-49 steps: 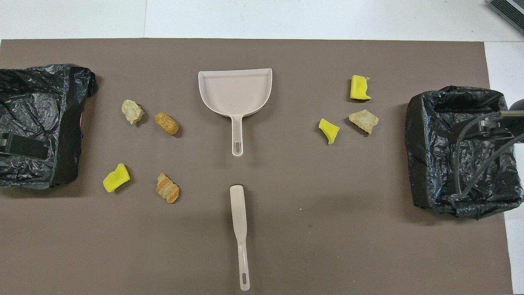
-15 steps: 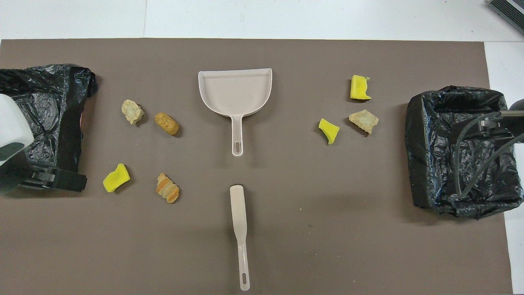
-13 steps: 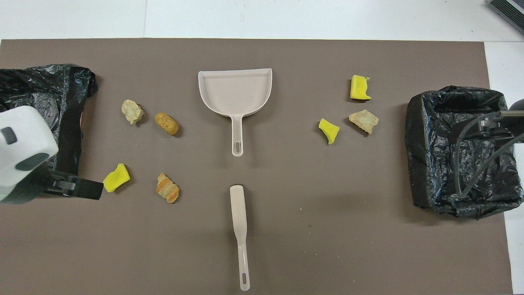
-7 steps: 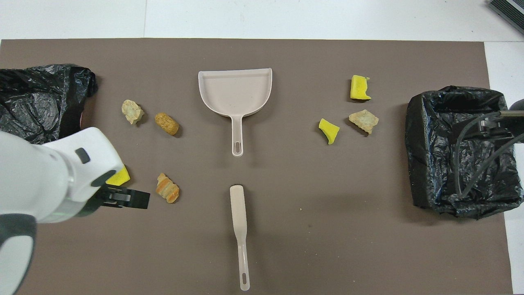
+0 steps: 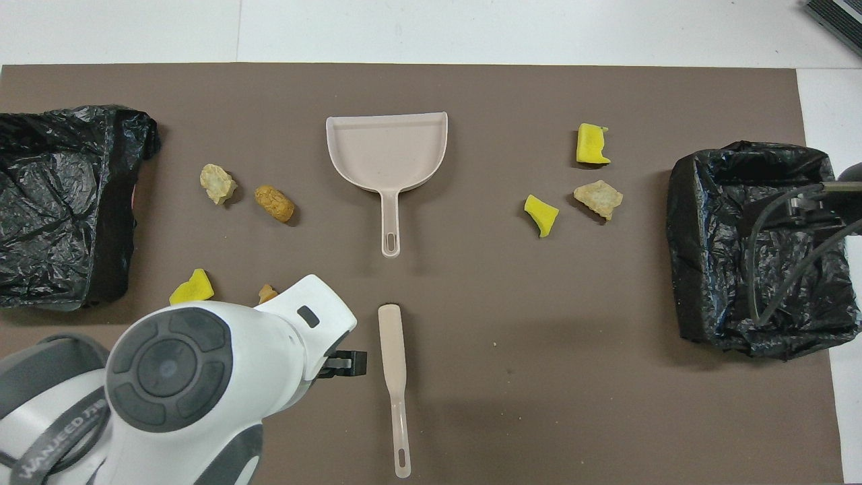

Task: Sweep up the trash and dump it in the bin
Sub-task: 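Reach the left gripper to the beige brush handle and grasp it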

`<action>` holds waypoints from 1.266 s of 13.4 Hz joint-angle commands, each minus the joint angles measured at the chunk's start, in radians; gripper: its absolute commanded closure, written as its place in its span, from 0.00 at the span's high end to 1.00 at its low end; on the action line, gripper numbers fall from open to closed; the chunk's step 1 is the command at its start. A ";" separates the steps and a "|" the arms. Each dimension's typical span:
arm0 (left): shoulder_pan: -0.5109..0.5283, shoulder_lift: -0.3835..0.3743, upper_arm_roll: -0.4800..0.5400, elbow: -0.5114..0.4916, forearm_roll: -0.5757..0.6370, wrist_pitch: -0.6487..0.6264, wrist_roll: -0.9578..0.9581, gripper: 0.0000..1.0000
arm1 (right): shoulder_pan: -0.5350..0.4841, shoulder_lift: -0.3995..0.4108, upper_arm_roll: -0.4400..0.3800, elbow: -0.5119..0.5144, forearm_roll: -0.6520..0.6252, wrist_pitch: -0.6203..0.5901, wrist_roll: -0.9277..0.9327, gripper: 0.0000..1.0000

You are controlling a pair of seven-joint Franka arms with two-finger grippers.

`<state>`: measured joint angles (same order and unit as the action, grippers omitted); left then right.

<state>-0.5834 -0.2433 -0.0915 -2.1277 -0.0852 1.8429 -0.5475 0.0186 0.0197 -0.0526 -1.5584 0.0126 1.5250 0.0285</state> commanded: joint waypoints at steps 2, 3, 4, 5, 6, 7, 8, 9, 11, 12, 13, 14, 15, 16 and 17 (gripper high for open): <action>-0.071 -0.028 0.018 -0.112 -0.028 0.098 -0.026 1.00 | -0.009 -0.021 0.002 -0.026 0.015 0.021 -0.025 1.00; -0.090 -0.015 0.018 -0.127 -0.030 0.123 -0.029 1.00 | -0.009 -0.021 0.002 -0.026 0.015 0.021 -0.025 1.00; -0.117 0.014 0.018 -0.146 -0.030 0.166 -0.057 1.00 | -0.009 -0.021 0.002 -0.026 0.015 0.020 -0.025 1.00; -0.153 0.042 0.018 -0.159 -0.030 0.211 -0.107 1.00 | -0.009 -0.021 0.002 -0.026 0.015 0.021 -0.025 1.00; -0.179 0.068 0.018 -0.170 -0.030 0.252 -0.136 1.00 | -0.009 -0.021 0.002 -0.026 0.015 0.021 -0.025 1.00; -0.184 0.075 0.018 -0.188 -0.030 0.280 -0.144 1.00 | -0.009 -0.021 0.002 -0.026 0.015 0.020 -0.025 1.00; -0.194 0.082 0.018 -0.196 -0.030 0.288 -0.144 1.00 | -0.009 -0.021 0.002 -0.026 0.015 0.020 -0.030 1.00; -0.213 0.110 0.018 -0.207 -0.030 0.301 -0.146 1.00 | -0.011 -0.021 0.000 -0.026 0.015 0.020 -0.030 1.00; -0.227 0.133 0.018 -0.239 -0.030 0.354 -0.144 1.00 | -0.012 -0.021 0.002 -0.026 0.015 0.020 -0.025 1.00; -0.242 0.133 0.018 -0.256 -0.030 0.380 -0.134 1.00 | -0.008 -0.021 0.002 -0.026 0.013 0.018 -0.030 1.00; -0.251 0.131 0.018 -0.264 -0.030 0.390 -0.129 1.00 | -0.005 -0.021 0.002 -0.026 0.015 0.012 -0.030 1.00; -0.253 0.128 0.018 -0.281 -0.030 0.391 -0.129 1.00 | -0.003 -0.023 0.002 -0.026 0.015 0.011 -0.030 1.00; -0.259 0.127 0.016 -0.302 -0.030 0.394 -0.138 1.00 | 0.000 -0.021 0.002 -0.026 0.010 0.011 -0.030 1.00; -0.286 0.118 0.018 -0.326 -0.030 0.394 -0.134 1.00 | 0.000 -0.024 0.002 -0.026 0.000 0.011 -0.033 1.00; -0.291 0.110 0.018 -0.337 -0.030 0.392 -0.141 1.00 | 0.000 -0.026 0.002 -0.028 -0.003 0.007 -0.032 1.00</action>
<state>-0.8338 -0.0927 -0.0907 -2.4061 -0.1042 2.2060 -0.6817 0.0204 0.0197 -0.0502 -1.5584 0.0119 1.5250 0.0272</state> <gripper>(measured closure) 0.000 0.000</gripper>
